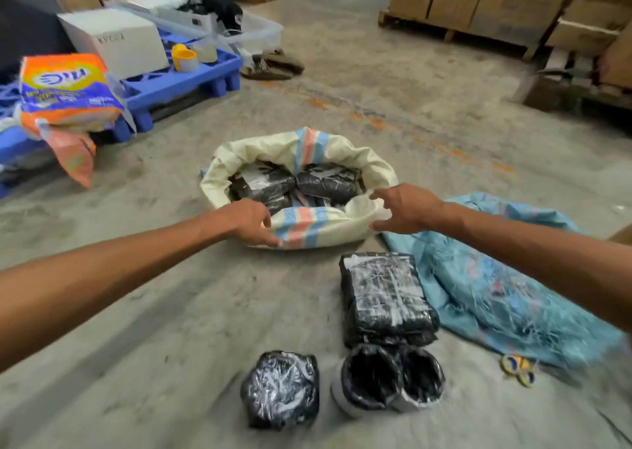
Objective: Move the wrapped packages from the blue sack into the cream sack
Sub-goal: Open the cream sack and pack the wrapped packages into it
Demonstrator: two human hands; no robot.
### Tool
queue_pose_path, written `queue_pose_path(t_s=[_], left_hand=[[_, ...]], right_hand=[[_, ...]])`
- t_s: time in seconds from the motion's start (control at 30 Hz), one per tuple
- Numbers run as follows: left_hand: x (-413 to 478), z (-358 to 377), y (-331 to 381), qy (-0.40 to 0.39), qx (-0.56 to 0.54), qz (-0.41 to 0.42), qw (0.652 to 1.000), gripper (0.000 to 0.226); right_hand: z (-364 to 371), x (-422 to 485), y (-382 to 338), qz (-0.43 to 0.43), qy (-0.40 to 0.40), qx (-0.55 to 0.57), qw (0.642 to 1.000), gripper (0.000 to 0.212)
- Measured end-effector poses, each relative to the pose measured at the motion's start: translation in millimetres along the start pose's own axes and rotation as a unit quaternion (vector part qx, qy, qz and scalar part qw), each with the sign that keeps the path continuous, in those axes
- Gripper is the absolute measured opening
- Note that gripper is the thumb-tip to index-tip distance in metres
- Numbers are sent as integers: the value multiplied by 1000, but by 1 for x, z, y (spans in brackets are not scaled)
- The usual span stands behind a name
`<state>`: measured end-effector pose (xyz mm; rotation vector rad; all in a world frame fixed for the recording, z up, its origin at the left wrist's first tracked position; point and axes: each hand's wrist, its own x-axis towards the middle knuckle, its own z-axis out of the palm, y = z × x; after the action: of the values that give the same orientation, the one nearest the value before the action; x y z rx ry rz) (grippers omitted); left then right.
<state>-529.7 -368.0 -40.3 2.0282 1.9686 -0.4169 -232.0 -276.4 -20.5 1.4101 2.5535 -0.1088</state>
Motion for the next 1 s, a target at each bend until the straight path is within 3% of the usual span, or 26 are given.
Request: queue_pose_path(t_s=[0.13,0.2,0.27,0.37,0.47,0.53,0.73,0.83,0.9,1.0], left_hand=[[-67,54,49,-140,-102,62,983,106],[-99,86,64,-183,-123,102,970,132],[-123,115,71,-197,-113,142,963,144],[-144,153,83,-174,-26,189,966,151],[-149,174,95,-84,82,206,971,135],[-145,177,97,-47,99,208,972,123],[-123,143,89,-18,17,168,985,107],[-102,107,77,20,-63,106,992,94],[-85,82,63,47,-95,59,993,88],[-60,42,40,109,-124,4,986,88]], right_hand=[[35,-42,0,103,-100,60,988,89],[48,-57,-2,172,-158,132,963,97],[62,-71,-4,239,-205,244,917,106],[81,-83,-9,273,-252,335,866,106],[92,-88,-20,274,-224,369,859,102],[94,-89,-22,281,-200,370,862,98],[90,-84,-28,321,-194,436,818,112],[86,-78,-37,317,-147,473,809,102],[84,-77,-42,291,-113,494,811,107],[73,-69,-49,228,-68,460,856,122]])
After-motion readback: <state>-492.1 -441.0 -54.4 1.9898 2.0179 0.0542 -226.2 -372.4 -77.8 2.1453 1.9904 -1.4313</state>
